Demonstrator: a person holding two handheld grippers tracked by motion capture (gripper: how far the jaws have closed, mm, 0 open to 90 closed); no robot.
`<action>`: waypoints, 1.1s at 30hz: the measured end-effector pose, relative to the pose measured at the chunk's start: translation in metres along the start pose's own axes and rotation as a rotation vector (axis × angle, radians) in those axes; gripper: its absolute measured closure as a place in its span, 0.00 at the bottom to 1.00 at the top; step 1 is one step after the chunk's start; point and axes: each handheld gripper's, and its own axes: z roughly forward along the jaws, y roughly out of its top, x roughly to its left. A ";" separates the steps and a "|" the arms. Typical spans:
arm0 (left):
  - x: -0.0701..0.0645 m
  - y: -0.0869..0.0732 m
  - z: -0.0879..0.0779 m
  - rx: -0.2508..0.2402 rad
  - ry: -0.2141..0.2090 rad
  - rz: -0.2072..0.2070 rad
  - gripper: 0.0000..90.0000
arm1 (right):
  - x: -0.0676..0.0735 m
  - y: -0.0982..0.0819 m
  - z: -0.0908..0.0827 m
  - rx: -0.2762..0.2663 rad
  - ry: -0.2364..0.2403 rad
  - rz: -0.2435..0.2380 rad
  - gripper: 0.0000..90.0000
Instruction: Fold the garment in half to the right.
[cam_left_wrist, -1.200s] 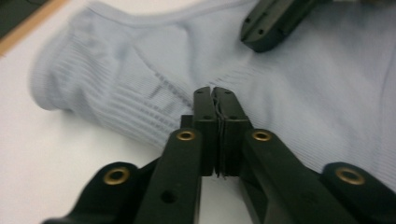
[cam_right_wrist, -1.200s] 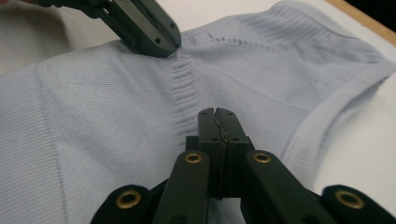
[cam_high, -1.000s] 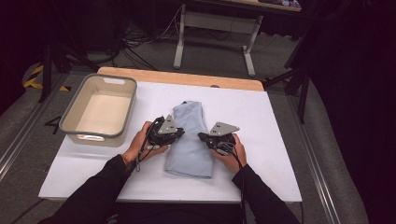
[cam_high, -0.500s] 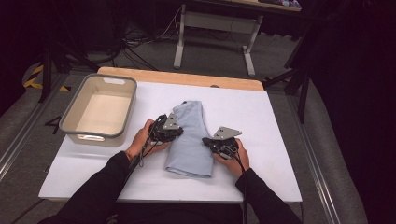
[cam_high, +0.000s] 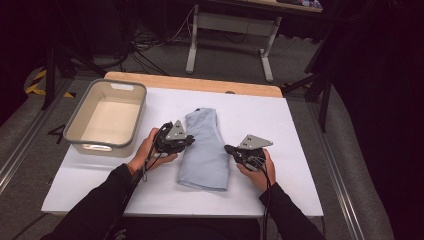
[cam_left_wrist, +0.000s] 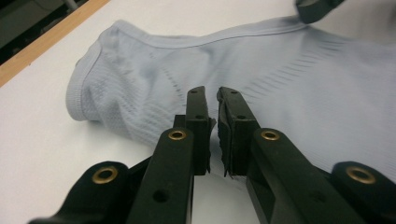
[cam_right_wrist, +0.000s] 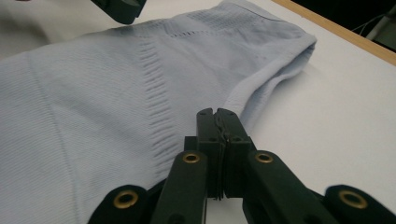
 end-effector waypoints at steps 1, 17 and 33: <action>-0.005 -0.002 -0.004 -0.001 -0.004 0.010 0.91 | 0.002 0.000 -0.001 -0.002 0.002 -0.006 0.98; -0.051 -0.023 -0.020 -0.016 -0.115 0.082 0.86 | 0.025 -0.010 -0.009 -0.062 0.083 -0.083 0.96; -0.056 -0.037 -0.015 0.036 -0.133 0.079 0.86 | 0.037 -0.022 0.001 0.073 0.159 -0.137 0.95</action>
